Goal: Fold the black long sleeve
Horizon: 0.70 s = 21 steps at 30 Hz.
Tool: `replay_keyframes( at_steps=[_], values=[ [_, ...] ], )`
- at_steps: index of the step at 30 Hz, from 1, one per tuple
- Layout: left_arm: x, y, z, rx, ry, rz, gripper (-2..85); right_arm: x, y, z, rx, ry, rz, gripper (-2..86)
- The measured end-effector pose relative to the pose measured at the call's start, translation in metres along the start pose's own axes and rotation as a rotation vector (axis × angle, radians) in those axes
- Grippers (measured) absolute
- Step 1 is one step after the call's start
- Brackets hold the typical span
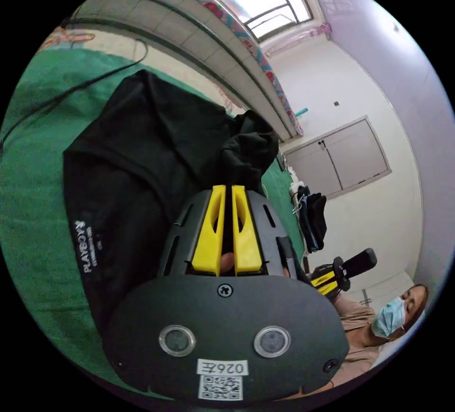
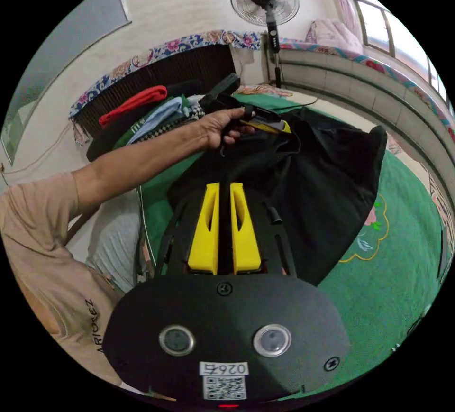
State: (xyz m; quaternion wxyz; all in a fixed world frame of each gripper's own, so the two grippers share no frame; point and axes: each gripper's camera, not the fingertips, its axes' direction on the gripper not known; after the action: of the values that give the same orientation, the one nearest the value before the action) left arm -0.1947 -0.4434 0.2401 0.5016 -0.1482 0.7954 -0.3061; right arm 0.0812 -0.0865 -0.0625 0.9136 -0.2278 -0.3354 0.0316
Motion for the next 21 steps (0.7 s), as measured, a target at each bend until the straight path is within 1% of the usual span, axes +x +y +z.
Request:
replay_keyframes(
  at_steps=[2, 3, 4, 5, 6, 7, 9, 11, 13, 15, 19, 20, 21],
  values=[
    [-0.026, 0.013, -0.019, 0.039, 0.019, -0.035, 1.7, -0.011, -0.013, 0.036, -0.068, -0.055, -0.026, 1.4],
    [-0.037, 0.02, -0.033, 0.081, 0.032, -0.047, 4.2, -0.013, -0.018, 0.045, -0.092, -0.076, -0.033, 2.5],
    [-0.046, 0.026, -0.046, 0.121, 0.068, -0.055, 8.6, -0.016, -0.027, 0.059, -0.13, -0.123, -0.045, 5.3],
    [-0.049, 0.029, -0.052, 0.141, 0.087, -0.053, 10.4, -0.017, -0.035, 0.069, -0.144, -0.17, -0.039, 8.8],
    [-0.05, 0.035, -0.065, 0.168, 0.108, -0.035, 14.1, -0.017, -0.039, 0.073, -0.144, -0.197, -0.035, 10.0],
    [-0.045, 0.041, -0.077, 0.181, 0.096, -0.005, 15.6, -0.018, -0.046, 0.078, -0.138, -0.248, -0.031, 12.4],
    [-0.032, 0.051, -0.088, 0.163, 0.045, 0.03, 16.7, -0.019, -0.057, 0.079, -0.124, -0.288, -0.039, 14.3],
    [-0.019, 0.061, -0.094, 0.121, 0.017, 0.041, 17.4, -0.019, -0.071, 0.072, -0.104, -0.384, -0.042, 14.9],
    [-0.002, 0.076, -0.094, 0.04, -0.024, 0.084, 18.4, -0.016, -0.081, 0.06, -0.071, -0.435, -0.038, 15.2],
    [0.006, 0.086, -0.09, -0.029, -0.082, 0.11, 19.2, -0.006, -0.089, 0.047, -0.026, -0.387, -0.003, 15.3],
    [0.015, 0.085, -0.078, -0.193, -0.187, 0.192, 22.4, 0.048, -0.106, 0.02, 0.057, -0.046, 0.215, 14.4],
    [0.016, 0.085, -0.076, -0.206, -0.211, 0.198, 23.0, 0.067, -0.112, 0.015, 0.081, 0.022, 0.286, 14.3],
    [0.018, 0.085, -0.073, -0.225, -0.258, 0.214, 24.0, 0.076, -0.115, 0.013, 0.092, 0.044, 0.315, 14.4]
  ],
)
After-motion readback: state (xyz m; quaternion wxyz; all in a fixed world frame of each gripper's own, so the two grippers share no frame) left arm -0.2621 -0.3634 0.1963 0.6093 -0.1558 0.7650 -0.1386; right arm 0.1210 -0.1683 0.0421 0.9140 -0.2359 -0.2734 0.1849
